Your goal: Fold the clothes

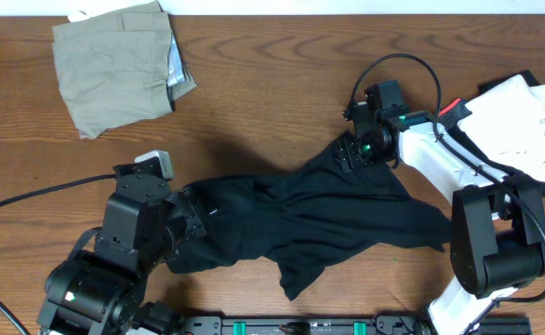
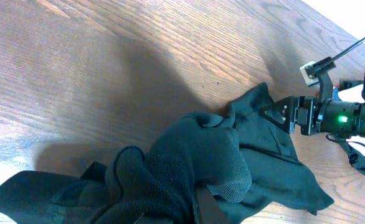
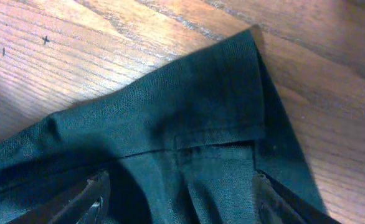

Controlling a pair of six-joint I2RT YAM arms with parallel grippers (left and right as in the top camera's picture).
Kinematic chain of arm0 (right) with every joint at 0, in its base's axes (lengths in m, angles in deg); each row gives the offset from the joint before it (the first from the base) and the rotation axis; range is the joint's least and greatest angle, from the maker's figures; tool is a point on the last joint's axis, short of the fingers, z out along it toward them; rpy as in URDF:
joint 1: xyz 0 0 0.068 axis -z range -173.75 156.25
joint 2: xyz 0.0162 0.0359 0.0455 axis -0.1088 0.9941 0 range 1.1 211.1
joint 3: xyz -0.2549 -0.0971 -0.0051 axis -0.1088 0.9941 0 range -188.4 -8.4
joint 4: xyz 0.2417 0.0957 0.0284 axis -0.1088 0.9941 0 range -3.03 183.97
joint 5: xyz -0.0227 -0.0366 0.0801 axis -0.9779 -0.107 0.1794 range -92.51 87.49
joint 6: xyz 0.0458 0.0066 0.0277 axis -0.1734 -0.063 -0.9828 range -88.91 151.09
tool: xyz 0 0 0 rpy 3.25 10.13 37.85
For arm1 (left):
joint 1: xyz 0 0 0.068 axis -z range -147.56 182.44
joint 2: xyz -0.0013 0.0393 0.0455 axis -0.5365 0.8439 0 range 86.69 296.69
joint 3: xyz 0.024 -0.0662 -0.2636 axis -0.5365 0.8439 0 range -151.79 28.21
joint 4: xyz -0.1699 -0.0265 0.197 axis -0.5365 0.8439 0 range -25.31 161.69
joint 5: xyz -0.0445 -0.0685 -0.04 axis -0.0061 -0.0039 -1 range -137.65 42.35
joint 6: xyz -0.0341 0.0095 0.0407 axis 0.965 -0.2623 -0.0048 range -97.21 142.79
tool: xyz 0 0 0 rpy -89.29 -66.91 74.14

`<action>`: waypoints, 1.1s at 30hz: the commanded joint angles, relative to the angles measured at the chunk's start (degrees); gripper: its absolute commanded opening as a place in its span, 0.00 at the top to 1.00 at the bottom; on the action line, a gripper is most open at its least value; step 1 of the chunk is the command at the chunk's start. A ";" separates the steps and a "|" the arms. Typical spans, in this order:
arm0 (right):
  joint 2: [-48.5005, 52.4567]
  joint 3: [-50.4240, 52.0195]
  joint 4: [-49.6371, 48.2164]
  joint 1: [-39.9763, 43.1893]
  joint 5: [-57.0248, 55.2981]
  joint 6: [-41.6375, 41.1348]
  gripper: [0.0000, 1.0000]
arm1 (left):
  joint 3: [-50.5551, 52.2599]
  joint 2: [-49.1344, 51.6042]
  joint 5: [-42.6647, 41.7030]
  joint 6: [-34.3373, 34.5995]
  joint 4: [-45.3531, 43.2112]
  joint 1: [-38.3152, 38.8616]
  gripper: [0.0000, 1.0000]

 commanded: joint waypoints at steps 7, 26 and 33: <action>1.79 -0.74 -1.01 0.48 -2.60 2.36 0.29 | -1.29 -0.22 1.07 -1.36 -0.07 0.13 0.94; 3.26 -0.74 -3.08 0.48 -0.87 2.43 0.30 | -1.29 -0.20 1.07 -1.36 -0.07 0.13 0.94; 3.28 -0.74 -3.80 0.48 -0.85 2.80 0.30 | -1.29 -0.20 1.07 -1.36 -0.07 0.13 0.94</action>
